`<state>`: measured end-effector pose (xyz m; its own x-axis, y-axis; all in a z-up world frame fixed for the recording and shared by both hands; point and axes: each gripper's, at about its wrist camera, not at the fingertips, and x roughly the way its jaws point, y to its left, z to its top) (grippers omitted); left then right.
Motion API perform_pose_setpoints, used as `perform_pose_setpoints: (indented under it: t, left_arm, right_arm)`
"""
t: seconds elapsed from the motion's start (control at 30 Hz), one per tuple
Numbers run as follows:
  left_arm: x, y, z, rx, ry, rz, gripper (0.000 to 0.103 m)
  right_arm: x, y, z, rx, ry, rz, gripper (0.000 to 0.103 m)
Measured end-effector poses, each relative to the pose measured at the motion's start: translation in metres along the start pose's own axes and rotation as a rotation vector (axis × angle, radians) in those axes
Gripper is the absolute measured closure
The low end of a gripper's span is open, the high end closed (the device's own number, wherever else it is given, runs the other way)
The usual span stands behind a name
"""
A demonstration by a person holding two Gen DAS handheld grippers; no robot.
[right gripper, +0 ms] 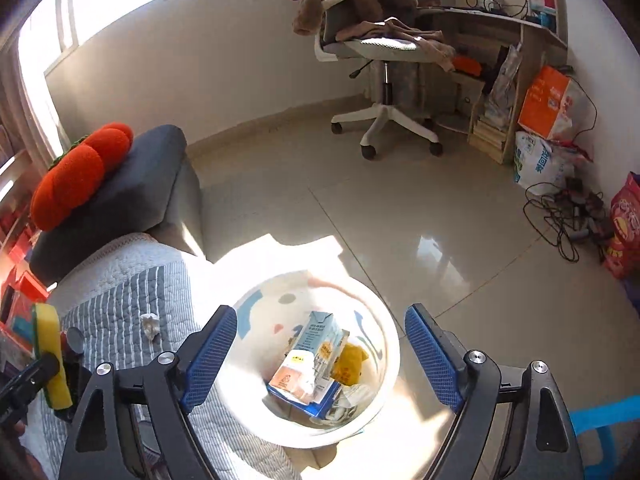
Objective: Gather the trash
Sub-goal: 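Carry the carton and sponge over the white bin and open both grippers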
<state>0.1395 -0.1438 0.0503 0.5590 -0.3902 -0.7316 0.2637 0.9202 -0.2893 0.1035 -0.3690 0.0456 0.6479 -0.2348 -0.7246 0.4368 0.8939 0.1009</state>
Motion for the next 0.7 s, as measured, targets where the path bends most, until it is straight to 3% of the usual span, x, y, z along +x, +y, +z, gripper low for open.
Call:
perform_pose_setpoints:
  t: [0.13,0.4,0.7]
  left_arm:
    - [0.012,-0.033,0.010,0.007,0.017,-0.055,0.037]
    - [0.038,-0.090,0.017,0.070,0.052,-0.100,0.036]
    - [0.064,-0.132,0.015,0.130,0.092,-0.114,0.034]
  right_arm:
    - [-0.009,-0.043,0.006,0.090,-0.017,-0.060,0.000]
    - [-0.025,-0.105,0.013,0.197,-0.042,-0.181,0.000]
    - [-0.032,-0.123,0.015,0.213,-0.060,-0.219,0.000]
